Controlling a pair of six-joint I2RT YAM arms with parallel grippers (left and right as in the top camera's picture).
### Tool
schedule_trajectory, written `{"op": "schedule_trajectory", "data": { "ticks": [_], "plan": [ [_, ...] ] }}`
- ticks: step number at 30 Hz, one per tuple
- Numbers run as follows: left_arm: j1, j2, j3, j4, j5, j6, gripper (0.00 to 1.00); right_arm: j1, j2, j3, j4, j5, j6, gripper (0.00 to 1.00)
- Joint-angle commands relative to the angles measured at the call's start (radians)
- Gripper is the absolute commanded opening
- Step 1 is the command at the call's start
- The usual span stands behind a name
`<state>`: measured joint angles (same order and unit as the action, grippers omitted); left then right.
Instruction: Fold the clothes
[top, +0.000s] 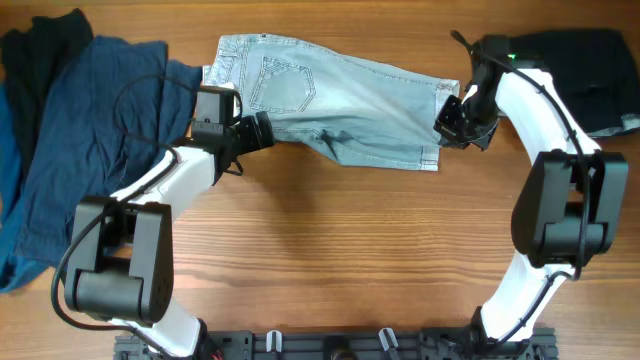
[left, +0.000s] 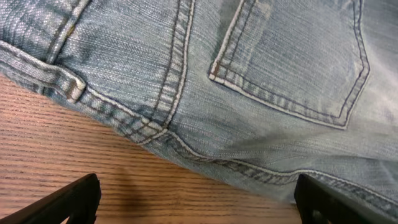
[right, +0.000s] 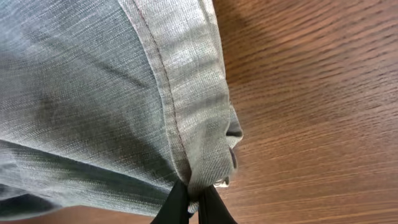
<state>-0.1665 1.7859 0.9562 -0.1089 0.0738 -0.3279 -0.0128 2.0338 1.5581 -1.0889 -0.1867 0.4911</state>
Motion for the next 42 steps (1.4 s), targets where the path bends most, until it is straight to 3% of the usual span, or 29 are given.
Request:
{"op": "schedule_trajectory", "data": {
  "ticks": [1, 3, 5, 7, 10, 14, 20, 27, 29, 33, 34, 38, 42],
  "plan": [
    [-0.001, 0.002, 0.009, -0.004, 0.003, 0.037, 1.00, -0.022, -0.023, -0.004, -0.031, -0.077, -0.078, 0.07],
    [-0.001, 0.002, 0.009, -0.004, 0.003, 0.037, 1.00, -0.028, -0.030, 0.006, -0.103, -0.082, -0.125, 0.14],
    [-0.001, 0.002, 0.009, -0.003, 0.003, 0.037, 1.00, -0.028, -0.029, 0.013, -0.191, -0.081, -0.188, 0.31],
    [-0.001, 0.002, 0.009, -0.001, 0.003, 0.037, 1.00, -0.028, -0.029, 0.004, -0.219, -0.054, -0.204, 0.73],
    [-0.001, 0.002, 0.009, -0.002, 0.004, 0.037, 1.00, -0.030, -0.029, -0.003, -0.178, -0.037, -0.184, 0.78],
    [-0.001, 0.002, 0.009, -0.004, 0.003, 0.037, 1.00, -0.043, -0.029, -0.023, 0.018, 0.016, -0.126, 0.76],
    [0.007, -0.006, 0.022, 0.010, -0.065, 0.037, 1.00, 0.001, -0.029, -0.242, 0.293, 0.003, -0.149, 0.73],
    [0.113, -0.021, 0.130, 0.011, -0.068, 0.037, 1.00, 0.134, -0.028, -0.377, 0.461, 0.007, -0.129, 0.72],
    [0.146, -0.021, 0.141, 0.027, -0.067, 0.038, 1.00, 0.157, -0.028, -0.392, 0.475, 0.008, -0.084, 0.57],
    [0.158, -0.020, 0.141, 0.029, -0.068, 0.117, 1.00, 0.157, -0.028, -0.394, 0.475, 0.003, 0.006, 0.11],
    [0.158, -0.020, 0.141, 0.029, -0.068, 0.120, 1.00, 0.157, -0.028, -0.394, 0.475, 0.003, 0.018, 0.04],
    [0.158, -0.020, 0.141, 0.029, -0.067, 0.119, 1.00, 0.122, -0.034, -0.392, 0.444, -0.002, 0.050, 0.04],
    [0.158, -0.020, 0.141, 0.021, -0.067, 0.119, 1.00, -0.012, -0.101, -0.392, 0.377, -0.063, -0.034, 0.04]
  ]
}}
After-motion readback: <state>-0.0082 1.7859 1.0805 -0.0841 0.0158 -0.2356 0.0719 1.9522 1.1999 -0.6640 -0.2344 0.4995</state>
